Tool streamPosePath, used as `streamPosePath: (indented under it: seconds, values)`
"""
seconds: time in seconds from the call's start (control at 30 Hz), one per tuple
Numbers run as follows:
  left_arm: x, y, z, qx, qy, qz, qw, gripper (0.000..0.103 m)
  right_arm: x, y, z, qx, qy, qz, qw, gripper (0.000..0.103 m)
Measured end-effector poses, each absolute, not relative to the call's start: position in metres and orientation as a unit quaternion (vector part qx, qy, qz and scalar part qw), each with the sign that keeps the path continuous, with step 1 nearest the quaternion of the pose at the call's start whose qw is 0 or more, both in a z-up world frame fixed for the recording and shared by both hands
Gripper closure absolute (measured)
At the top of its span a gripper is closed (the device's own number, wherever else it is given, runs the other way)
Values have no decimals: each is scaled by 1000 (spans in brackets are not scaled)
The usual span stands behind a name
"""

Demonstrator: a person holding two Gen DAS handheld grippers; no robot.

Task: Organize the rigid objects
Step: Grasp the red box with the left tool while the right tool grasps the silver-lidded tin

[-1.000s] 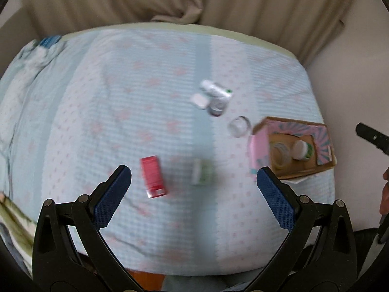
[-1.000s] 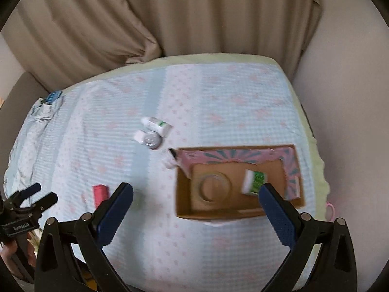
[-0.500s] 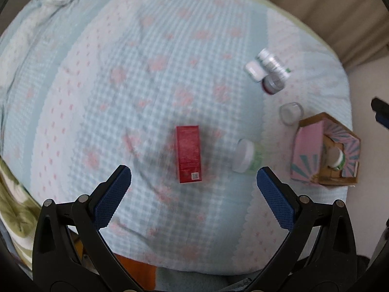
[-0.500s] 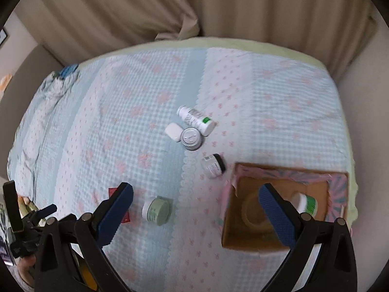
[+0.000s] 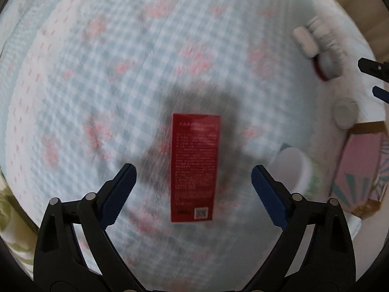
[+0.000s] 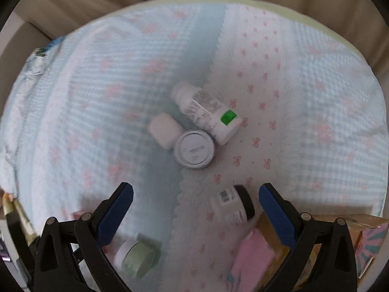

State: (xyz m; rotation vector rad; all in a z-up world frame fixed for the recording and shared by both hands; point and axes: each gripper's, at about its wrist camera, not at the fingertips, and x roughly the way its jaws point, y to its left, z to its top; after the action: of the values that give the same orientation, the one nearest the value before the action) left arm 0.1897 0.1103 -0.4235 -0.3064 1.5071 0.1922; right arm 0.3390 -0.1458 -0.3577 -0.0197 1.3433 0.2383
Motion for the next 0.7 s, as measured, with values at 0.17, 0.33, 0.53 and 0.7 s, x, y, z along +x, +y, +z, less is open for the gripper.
streamPosePath:
  seconds: [0.17,0.33,0.53,0.7]
  values:
    - [191,107,-446,-133,691,101,704,17,357,-138,-398,-22,639,102,762,0]
    - [204,96,-460,-124,696,97,700,26,377,-133,-422,-25,656,100,747,7]
    - [222,81,-466,-115,701,97,697,34,395,-124,-438,-21,671,101,734,18]
    - [241,73,-470,-107,708,97,691,55,416,-121,-447,1,684,95,724,37]
